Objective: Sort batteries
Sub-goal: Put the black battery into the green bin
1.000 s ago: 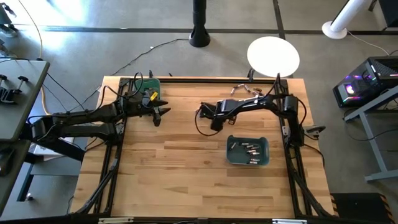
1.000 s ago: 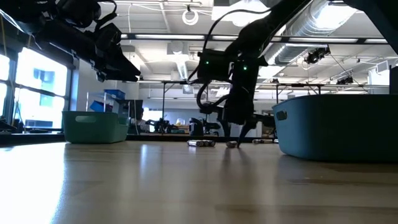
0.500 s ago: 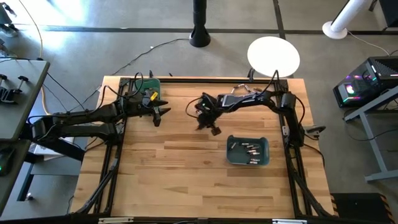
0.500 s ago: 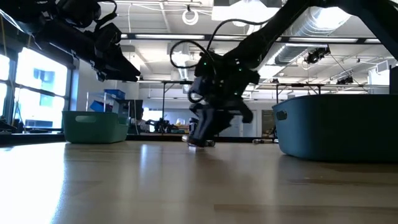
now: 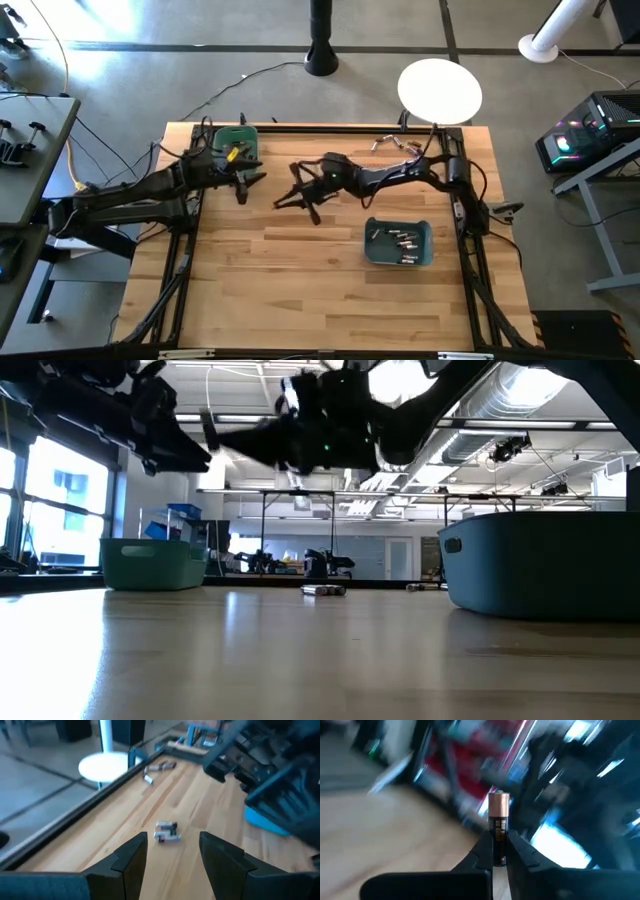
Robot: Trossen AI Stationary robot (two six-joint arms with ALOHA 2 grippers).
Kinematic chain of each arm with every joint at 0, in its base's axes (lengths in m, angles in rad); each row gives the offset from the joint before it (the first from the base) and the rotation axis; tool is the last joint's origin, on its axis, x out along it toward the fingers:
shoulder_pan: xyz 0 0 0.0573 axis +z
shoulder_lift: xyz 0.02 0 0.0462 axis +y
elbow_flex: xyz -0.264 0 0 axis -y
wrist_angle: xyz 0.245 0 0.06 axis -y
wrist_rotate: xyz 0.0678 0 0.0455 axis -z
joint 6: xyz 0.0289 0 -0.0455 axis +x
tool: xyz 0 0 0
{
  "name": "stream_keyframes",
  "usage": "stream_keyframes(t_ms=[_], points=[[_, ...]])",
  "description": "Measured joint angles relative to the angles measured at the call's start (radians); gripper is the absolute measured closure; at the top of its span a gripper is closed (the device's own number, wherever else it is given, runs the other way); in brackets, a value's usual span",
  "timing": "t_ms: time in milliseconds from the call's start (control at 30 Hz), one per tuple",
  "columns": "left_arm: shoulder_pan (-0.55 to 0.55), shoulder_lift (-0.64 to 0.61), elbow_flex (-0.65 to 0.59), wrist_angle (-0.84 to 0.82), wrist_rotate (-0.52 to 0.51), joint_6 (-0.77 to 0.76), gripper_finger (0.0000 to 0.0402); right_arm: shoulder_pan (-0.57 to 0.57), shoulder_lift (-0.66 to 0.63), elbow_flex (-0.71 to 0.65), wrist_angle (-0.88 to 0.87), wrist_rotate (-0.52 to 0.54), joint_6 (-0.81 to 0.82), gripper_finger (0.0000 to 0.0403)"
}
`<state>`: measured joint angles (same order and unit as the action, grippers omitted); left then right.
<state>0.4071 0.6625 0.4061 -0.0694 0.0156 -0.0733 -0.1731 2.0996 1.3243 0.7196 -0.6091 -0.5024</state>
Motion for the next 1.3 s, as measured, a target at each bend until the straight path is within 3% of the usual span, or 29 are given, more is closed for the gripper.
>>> stream_keyframes(t_ms=[67, 200, 300, 433, 567, 667, 767, 900, 1000, 1100, 1300], points=[[-0.014, -0.041, 0.0, 0.0, 0.001, 0.013, 0.0229, 0.013, 0.037, 0.0, 0.218, 0.037, 0.076, 0.0398], [-0.059, -0.113, 0.0, 0.004, 0.006, 0.05, 0.0229, 0.043, 0.136, 0.001, 0.655, 0.25, 0.248, 0.0401], [-0.105, -0.153, -0.025, 0.086, 0.024, 0.091, 0.0229, 0.056, 0.19, 0.001, 0.832, 0.404, 0.33, 0.0396], [-0.167, -0.168, -0.143, 0.397, 0.143, 0.154, 0.0229, 0.065, 0.217, 0.003, 0.818, 0.484, 0.371, 0.0397], [-0.196, -0.157, -0.247, 0.636, 0.11, 0.149, 0.0229, 0.076, 0.215, 0.004, 0.799, 0.559, 0.338, 0.0399], [-0.194, -0.16, -0.257, 0.602, 0.009, 0.125, 0.0229, 0.076, 0.198, -0.028, 0.808, 0.645, 0.318, 0.04], [-0.194, -0.165, -0.258, 0.518, -0.013, 0.109, 0.0229, 0.069, 0.111, -0.131, 0.796, 0.724, 0.319, 0.0401], [-0.204, -0.166, -0.258, 0.396, -0.005, 0.12, 0.0229, 0.073, -0.067, -0.308, 0.708, 0.739, 0.321, 0.0401], [-0.226, -0.166, -0.257, 0.308, -0.002, 0.176, 0.0229, 0.084, -0.201, -0.389, 0.508, 0.692, 0.322, 0.0402], [-0.273, -0.17, -0.213, 0.212, -0.002, 0.207, 0.0229, 0.104, -0.292, -0.377, 0.234, 0.665, 0.347, 0.0403], [-0.474, -0.15, -0.084, -0.052, 0.001, 0.358, 0.0229, 0.169, -0.306, -0.249, -0.197, 0.66, 0.324, 0.0402]])
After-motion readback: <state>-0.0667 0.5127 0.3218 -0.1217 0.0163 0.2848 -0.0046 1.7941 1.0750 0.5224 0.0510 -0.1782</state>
